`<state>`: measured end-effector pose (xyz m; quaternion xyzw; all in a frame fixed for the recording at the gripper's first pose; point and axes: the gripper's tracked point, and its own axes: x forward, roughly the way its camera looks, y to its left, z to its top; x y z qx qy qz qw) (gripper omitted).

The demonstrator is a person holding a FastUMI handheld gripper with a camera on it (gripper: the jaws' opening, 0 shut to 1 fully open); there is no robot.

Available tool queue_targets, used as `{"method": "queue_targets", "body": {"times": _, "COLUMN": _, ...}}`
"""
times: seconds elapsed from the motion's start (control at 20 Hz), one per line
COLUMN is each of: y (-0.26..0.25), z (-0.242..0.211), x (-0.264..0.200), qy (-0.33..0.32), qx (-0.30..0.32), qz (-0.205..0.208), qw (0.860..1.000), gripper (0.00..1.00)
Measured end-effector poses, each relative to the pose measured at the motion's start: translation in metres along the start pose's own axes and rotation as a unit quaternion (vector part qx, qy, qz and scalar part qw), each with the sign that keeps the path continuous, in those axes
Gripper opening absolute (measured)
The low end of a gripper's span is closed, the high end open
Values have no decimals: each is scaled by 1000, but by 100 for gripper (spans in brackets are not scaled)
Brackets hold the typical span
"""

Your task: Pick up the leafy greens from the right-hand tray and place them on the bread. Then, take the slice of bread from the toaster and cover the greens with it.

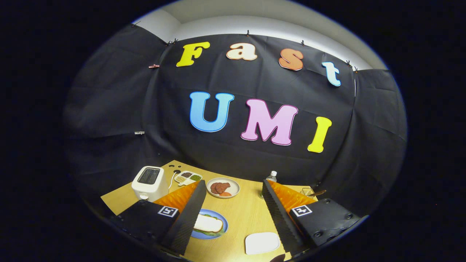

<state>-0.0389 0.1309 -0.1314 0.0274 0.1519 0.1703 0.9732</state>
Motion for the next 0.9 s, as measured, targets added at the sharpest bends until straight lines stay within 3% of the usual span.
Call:
{"method": "queue_targets", "body": {"times": 0.55, "y": -22, "z": -20, "x": 8, "qy": 14, "qx": 60, "qz": 12, "qw": 998, "gripper": 97}}
{"method": "queue_targets", "body": {"times": 0.9, "y": -43, "z": -32, "x": 19, "qy": 20, "qx": 61, "qz": 12, "qw": 998, "gripper": 97}}
